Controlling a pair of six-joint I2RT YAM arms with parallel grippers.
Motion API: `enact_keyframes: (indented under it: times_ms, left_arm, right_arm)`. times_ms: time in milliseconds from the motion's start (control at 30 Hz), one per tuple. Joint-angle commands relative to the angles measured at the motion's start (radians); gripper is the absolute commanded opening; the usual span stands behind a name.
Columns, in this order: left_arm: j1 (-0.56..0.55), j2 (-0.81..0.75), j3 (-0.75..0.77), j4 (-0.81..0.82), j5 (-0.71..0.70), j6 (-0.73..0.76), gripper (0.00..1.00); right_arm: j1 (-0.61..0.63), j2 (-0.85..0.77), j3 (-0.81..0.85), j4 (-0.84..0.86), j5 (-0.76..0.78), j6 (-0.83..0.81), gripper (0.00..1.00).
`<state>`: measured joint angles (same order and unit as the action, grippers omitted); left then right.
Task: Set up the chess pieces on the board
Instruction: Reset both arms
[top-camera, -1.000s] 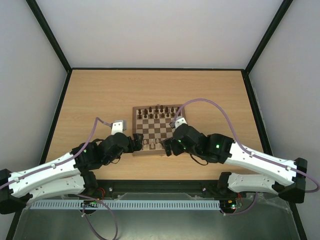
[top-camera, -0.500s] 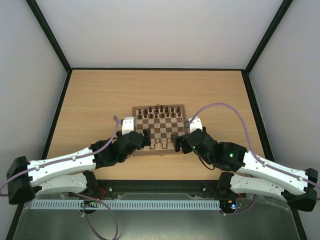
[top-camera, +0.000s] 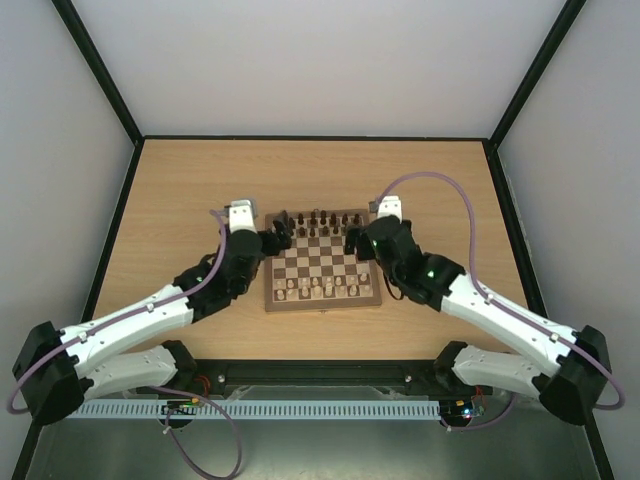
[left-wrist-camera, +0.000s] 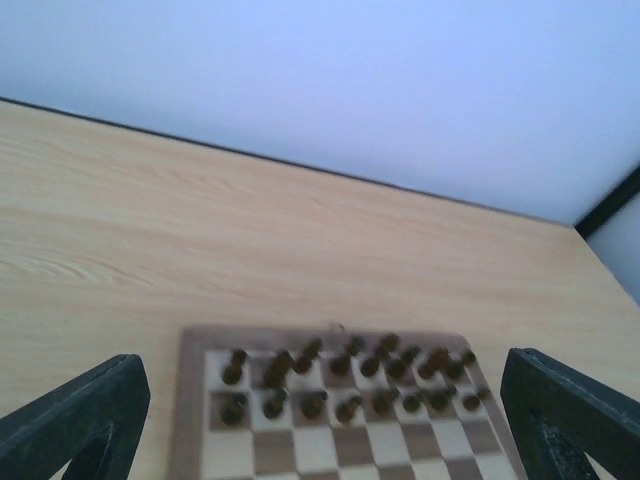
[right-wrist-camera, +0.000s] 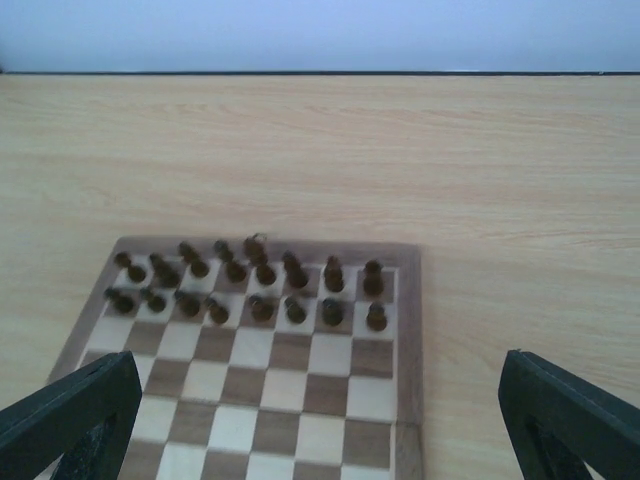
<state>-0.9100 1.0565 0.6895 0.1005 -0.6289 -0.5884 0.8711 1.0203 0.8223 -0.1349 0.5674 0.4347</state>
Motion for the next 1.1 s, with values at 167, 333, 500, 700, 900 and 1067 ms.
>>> enact_keyframes:
  times_ms: [167, 333, 500, 700, 900, 1067]
  left_arm:
    - [0.144, -0.163, -0.026, 0.027, 0.004, 0.125, 0.99]
    - [0.184, -0.327, -0.112, 0.067, -0.103, 0.2, 0.99]
    - [0.26, -0.426, -0.216, 0.15, -0.065, 0.276, 0.99]
    - [0.355, -0.467, -0.323, 0.243, -0.038, 0.326, 0.99]
    - [0.43, -0.455, -0.448, 0.414, 0.014, 0.416, 0.99]
    - [0.54, -0.373, -0.498, 0.537, 0.087, 0.438, 0.99]
  right_arm:
    - [-0.168, 0.009, 0.088, 0.039, -0.011, -0.081, 0.99]
    - [-0.195, -0.171, -0.066, 0.121, 0.091, -0.104, 0.99]
    - [-0.217, -0.284, -0.227, 0.239, 0.241, -0.16, 0.99]
    - [-0.351, -0.291, -0.431, 0.493, 0.272, -0.19, 0.99]
    - [-0.483, -0.115, -0.526, 0.774, 0.217, -0.17, 0.99]
    - [-0.57, 0.089, -0.535, 0.934, 0.203, -0.192, 0.99]
